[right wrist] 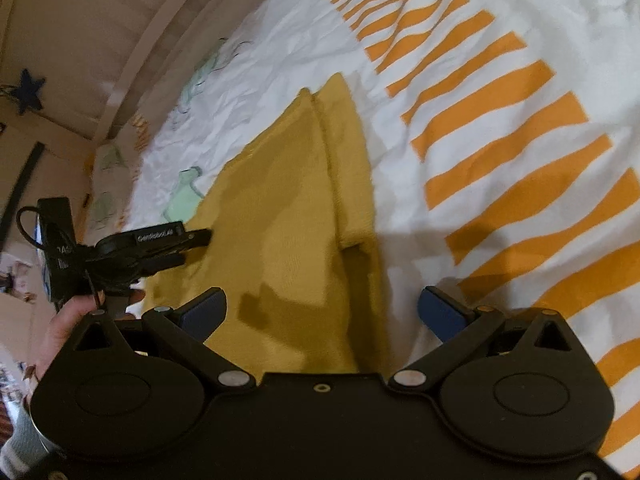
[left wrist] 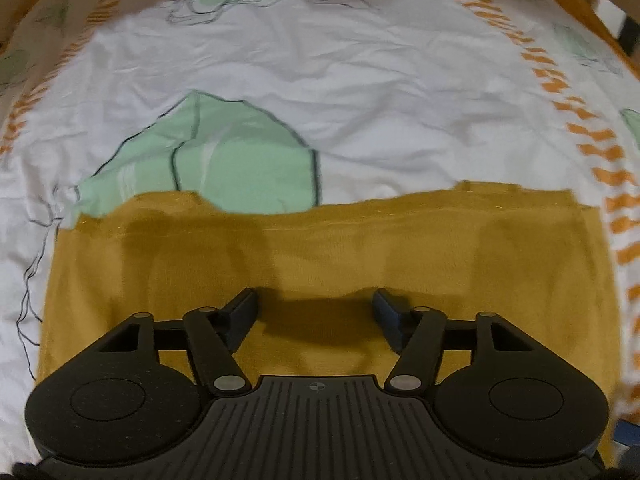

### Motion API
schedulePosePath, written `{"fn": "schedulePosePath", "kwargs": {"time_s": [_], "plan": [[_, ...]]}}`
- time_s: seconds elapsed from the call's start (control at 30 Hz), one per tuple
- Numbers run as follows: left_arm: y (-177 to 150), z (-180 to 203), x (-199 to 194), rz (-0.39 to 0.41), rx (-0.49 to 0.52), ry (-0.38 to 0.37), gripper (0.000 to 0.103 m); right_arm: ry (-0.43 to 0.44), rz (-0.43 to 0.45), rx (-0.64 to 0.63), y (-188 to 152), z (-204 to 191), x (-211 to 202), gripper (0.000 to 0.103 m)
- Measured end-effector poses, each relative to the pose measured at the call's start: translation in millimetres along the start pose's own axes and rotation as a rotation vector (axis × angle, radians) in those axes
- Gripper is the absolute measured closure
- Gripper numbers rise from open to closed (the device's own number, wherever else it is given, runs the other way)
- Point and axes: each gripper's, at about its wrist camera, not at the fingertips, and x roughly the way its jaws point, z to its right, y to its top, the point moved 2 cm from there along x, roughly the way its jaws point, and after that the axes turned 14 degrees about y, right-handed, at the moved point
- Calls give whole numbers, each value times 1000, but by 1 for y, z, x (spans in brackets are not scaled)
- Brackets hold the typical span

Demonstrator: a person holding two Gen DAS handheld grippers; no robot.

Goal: Fold small clothes
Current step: 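Grasp the folded sweater edge with the right tool while the left tool grasps it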

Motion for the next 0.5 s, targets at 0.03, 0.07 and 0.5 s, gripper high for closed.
{"fn": "schedulePosePath", "kwargs": {"time_s": [0.03,0.07,0.5], "plan": [[1,0,-4,-8,-1,-28,46,18,-9,1,0,-1,1,0],[2,1,-9,-18,-7,-64,46,37,-18,1,-1,-1,2,1],[20,76,-80,3,142,-223,46,5,-45,-66,-20,-4,16,83]]}}
